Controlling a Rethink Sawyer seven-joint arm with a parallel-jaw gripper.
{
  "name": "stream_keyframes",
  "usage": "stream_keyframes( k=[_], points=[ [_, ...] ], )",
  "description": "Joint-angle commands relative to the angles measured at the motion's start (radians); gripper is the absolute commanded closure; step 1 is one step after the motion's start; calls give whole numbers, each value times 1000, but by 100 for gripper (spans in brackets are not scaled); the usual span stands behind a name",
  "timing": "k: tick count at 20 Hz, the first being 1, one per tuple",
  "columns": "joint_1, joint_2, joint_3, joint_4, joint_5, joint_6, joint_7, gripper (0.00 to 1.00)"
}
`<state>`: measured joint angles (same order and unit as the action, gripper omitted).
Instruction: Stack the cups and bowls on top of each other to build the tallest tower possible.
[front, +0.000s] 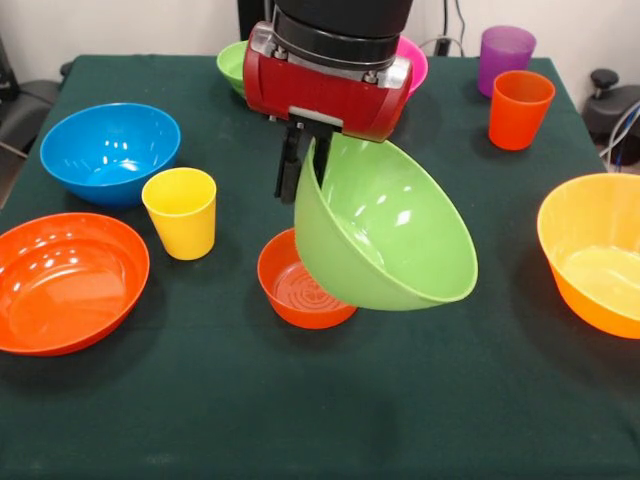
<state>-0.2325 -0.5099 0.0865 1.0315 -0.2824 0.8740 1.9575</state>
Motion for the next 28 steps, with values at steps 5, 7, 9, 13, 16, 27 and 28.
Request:
stream_keyframes(
  k=[5, 7, 9, 13, 16, 27, 28],
  points=[
    [-22, -19, 52, 53, 11, 49, -55, 100],
    [-33, -25, 56, 58, 15, 53, -68, 100],
    [-42, -28, 61, 64, 18, 51, -78, 100],
    [-59, -33, 74, 91, 27, 25, -86, 100],
    [-70, -35, 85, 125, 35, -9, -83, 100],
    [-65, -32, 94, 170, 47, -52, -49, 100],
    [-64, -32, 95, 173, 48, -56, -46, 100]
  ],
)
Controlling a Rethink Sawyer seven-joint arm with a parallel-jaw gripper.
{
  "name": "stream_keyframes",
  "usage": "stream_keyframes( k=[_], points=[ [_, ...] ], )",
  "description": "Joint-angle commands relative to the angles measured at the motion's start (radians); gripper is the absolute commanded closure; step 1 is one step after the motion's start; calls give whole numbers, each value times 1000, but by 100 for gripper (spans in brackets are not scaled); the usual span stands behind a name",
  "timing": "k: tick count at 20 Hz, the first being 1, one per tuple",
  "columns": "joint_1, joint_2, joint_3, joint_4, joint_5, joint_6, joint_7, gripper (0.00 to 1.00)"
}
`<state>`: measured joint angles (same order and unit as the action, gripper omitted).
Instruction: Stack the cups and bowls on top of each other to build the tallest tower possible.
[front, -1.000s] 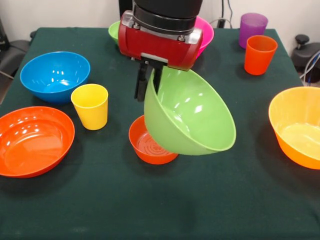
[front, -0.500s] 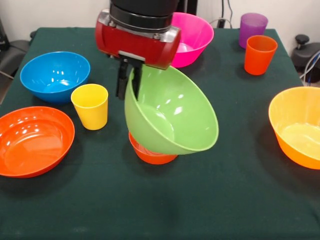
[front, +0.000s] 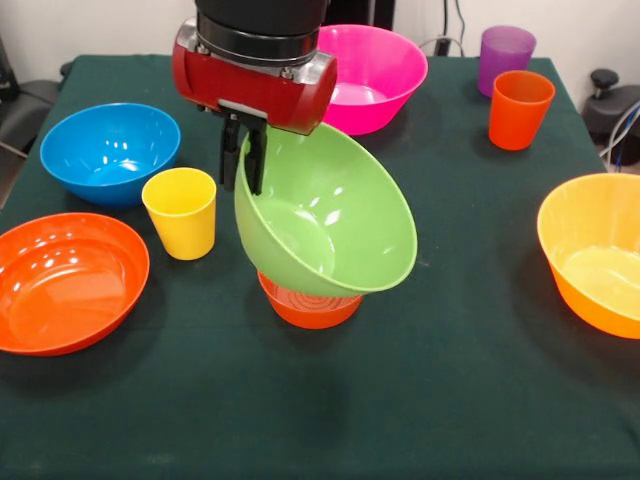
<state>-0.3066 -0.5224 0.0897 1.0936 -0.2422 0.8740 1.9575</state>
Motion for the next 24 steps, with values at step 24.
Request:
stream_keyframes(
  k=[24],
  points=[
    [23, -1, 84, 144, 3, -134, -1, 100]
  ],
)
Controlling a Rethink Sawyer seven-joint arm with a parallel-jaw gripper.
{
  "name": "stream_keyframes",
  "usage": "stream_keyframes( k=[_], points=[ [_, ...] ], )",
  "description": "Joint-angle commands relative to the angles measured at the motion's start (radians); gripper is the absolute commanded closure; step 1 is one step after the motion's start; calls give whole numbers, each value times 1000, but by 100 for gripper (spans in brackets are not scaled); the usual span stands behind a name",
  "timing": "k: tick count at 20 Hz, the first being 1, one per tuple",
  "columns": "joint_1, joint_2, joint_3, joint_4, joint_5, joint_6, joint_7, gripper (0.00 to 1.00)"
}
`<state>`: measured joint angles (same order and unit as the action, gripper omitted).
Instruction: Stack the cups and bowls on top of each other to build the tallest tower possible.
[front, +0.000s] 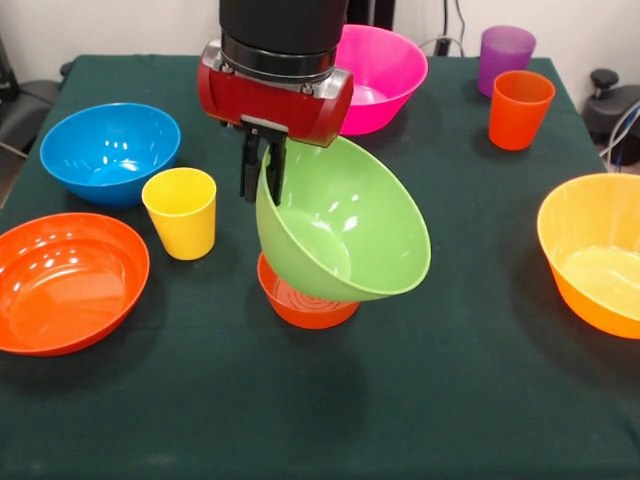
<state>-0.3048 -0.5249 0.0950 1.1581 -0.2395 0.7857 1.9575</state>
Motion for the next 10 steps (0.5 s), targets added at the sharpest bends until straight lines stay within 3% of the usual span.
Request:
stream_keyframes(
  k=[1, 10],
  points=[
    [22, 6, 77, 77, 0, -47, 0, 100],
    [30, 20, 75, 53, -3, -36, -4, 100]
  ],
)
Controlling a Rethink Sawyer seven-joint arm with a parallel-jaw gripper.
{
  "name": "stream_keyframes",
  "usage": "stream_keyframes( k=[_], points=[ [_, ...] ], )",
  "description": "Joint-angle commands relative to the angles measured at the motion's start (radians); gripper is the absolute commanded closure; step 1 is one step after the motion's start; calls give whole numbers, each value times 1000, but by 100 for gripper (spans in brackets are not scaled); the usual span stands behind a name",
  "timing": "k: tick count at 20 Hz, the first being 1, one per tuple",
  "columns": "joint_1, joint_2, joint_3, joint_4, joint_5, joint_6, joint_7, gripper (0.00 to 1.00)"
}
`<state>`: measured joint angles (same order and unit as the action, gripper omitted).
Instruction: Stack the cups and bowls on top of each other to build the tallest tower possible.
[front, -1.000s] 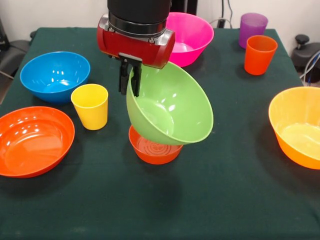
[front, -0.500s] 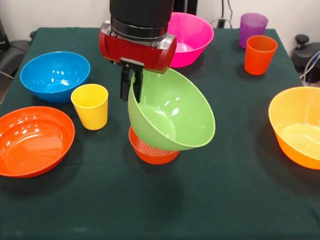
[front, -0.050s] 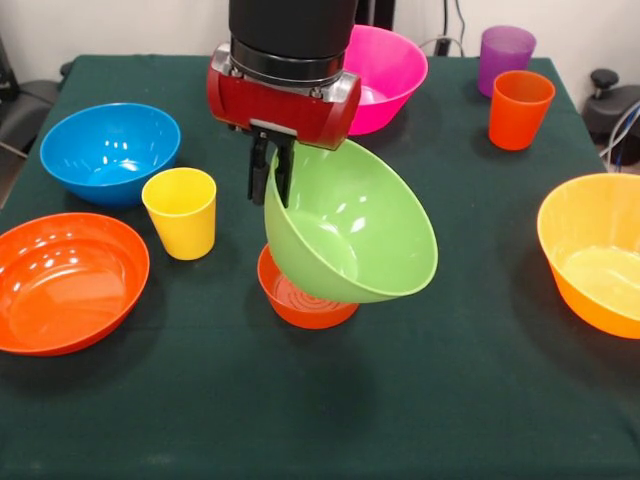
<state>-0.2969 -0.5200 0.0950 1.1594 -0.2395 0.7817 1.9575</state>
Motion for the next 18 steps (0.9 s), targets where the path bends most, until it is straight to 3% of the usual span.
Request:
stream_keyframes(
  k=[1, 18],
  points=[
    [22, 15, 75, 53, -3, -33, -4, 100],
    [14, 43, 72, 34, -24, -50, -30, 100]
  ],
)
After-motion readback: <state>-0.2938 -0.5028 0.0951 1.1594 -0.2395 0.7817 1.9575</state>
